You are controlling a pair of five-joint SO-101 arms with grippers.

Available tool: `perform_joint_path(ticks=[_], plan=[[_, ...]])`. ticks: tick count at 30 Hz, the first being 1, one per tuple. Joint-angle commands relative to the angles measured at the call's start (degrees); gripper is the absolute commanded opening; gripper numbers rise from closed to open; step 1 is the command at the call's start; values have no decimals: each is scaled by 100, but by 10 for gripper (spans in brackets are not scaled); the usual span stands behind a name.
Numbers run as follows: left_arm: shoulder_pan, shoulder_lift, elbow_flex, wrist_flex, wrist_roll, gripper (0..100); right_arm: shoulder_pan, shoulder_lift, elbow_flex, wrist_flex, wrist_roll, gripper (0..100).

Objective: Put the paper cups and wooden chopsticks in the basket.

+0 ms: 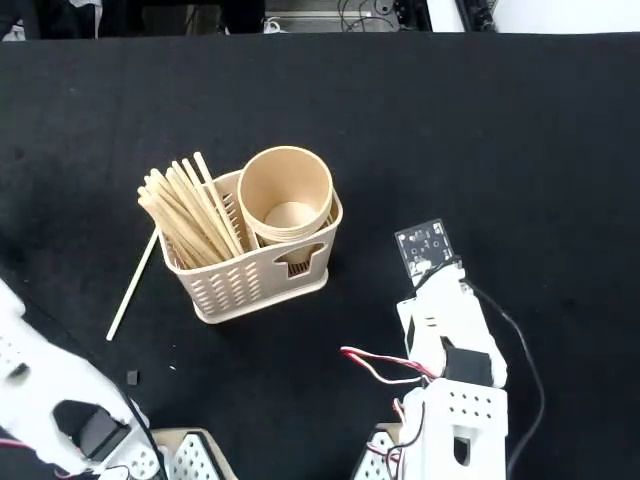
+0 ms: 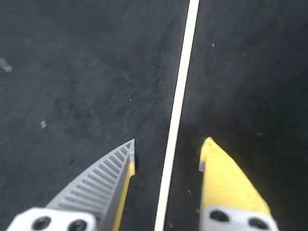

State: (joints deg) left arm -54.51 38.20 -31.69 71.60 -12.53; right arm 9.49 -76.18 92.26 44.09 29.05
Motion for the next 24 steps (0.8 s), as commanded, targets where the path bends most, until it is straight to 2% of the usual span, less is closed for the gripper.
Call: perform_joint_path(ticks=[1,6,10,13,15,19,24], plan=[[215,1134,-1604,448,-457,168,26,-84,-48,-53,35,15],[180,2620,-2967,976,9,144,26,-84,-40,-53,35,15],[198,3341,-4338,2057,70,21,26,-84,-40,-53,35,15],[233,3534,-5508,2945,88,26,26,-84,-40,-53,35,15],[189,3525,-6009,2945,290,29,26,-84,-40,-53,35,15],[13,3068,-5842,2954,580,28,35,-84,-40,-53,35,15],[-154,1802,-4013,2954,598,28,26,-84,-40,-53,35,15]])
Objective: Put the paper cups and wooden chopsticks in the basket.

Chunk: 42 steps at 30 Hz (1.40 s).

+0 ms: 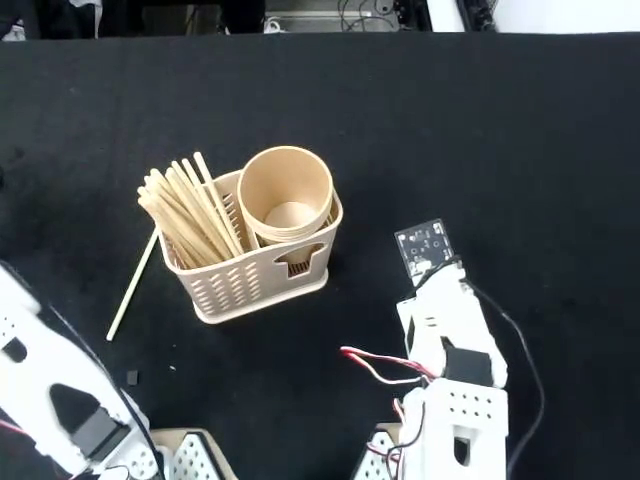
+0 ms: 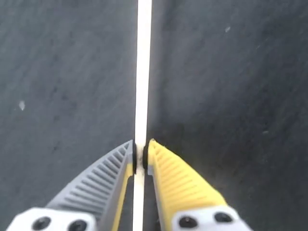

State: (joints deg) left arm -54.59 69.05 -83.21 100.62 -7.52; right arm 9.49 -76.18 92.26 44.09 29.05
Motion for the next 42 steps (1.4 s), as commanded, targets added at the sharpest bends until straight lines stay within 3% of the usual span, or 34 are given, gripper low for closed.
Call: perform_joint_path(ticks=[1,7,12,19,26,33,38,42], plan=[[-145,-1670,1613,53,97,28,26,-84,-40,-53,35,15],[303,-4563,4356,26,62,29,26,-84,-40,-53,35,15],[1042,-6901,5895,-9,88,29,26,-84,-40,-53,35,15],[2185,-9881,7644,-897,431,29,26,-84,-40,-53,35,15],[3741,-13257,9200,-2514,958,29,26,-84,-40,-53,35,15],[5974,-15798,11943,-5204,1310,29,26,-84,-40,-53,35,15],[6202,-16360,14018,-6505,1354,30,44,-84,-40,-53,35,15],[6176,-16448,14826,-6532,1442,120,35,-84,-40,-53,35,15]])
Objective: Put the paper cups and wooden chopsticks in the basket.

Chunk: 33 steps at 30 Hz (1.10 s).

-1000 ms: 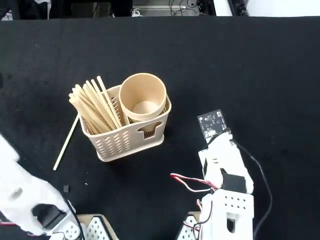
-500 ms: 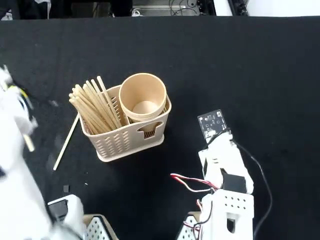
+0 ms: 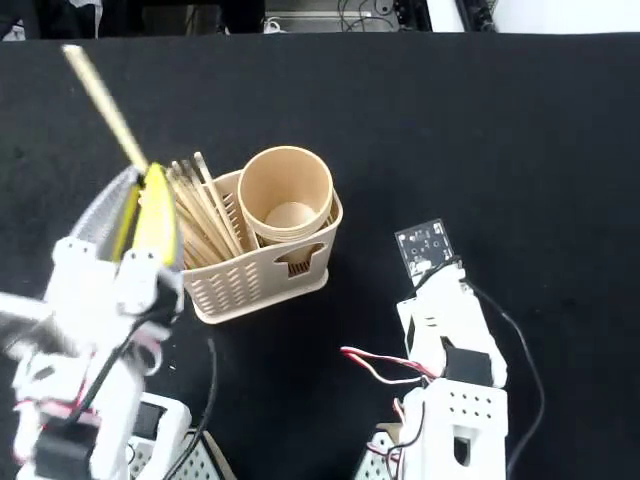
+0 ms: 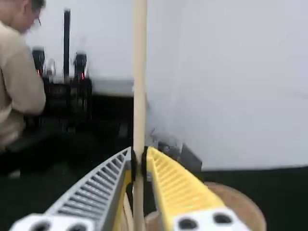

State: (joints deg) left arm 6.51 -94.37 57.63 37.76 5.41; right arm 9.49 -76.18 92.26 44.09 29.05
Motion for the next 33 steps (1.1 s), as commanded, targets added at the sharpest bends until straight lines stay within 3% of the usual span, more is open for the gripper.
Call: perform_joint_path(ticks=[1,3,5,15,23,33], plan=[[-66,-105,875,-246,404,159,35,-84,-40,-53,35,15],[-514,-79,989,-220,1292,199,35,-84,-40,-53,35,15],[-840,-70,857,18,1609,216,35,-84,-40,-53,35,15],[-2404,273,-875,1758,747,225,35,-84,-40,-53,35,15],[-3486,3297,-1499,1591,1055,225,35,-84,-40,-53,35,15],[-3512,6998,-2738,1626,1073,225,35,-84,-40,-53,35,15]])
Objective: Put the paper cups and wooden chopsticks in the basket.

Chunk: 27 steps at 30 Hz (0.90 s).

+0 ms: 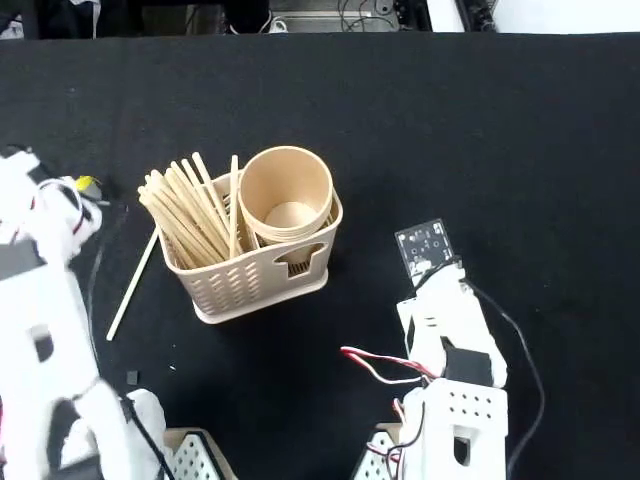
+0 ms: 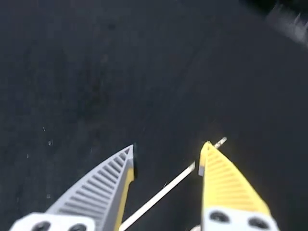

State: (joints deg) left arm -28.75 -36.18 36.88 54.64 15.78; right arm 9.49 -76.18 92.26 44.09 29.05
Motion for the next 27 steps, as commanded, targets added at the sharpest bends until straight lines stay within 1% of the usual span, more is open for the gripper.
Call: perform_joint_path(ticks=[1,4,8,10,14,19,21,25,27], plan=[[75,1486,-778,-62,-44,225,35,-84,-40,-53,35,15],[365,2347,-1112,44,-686,223,35,-84,-40,-53,35,15],[998,3376,-1631,545,-1846,220,35,-84,-40,-53,35,15],[1235,3798,-1938,782,-2180,220,35,-84,-40,-53,35,15],[1411,4510,-2668,1160,-2224,220,35,-84,-40,-53,35,15],[1349,5231,-3231,1266,-2233,216,35,-84,-40,-53,35,15],[1279,5433,-3354,1240,-2233,166,35,-84,-40,-53,35,15],[1262,5837,-3609,1257,-2259,25,35,-84,-40,-53,35,15],[1262,5978,-3653,1275,-2418,37,35,-84,-40,-53,35,15]])
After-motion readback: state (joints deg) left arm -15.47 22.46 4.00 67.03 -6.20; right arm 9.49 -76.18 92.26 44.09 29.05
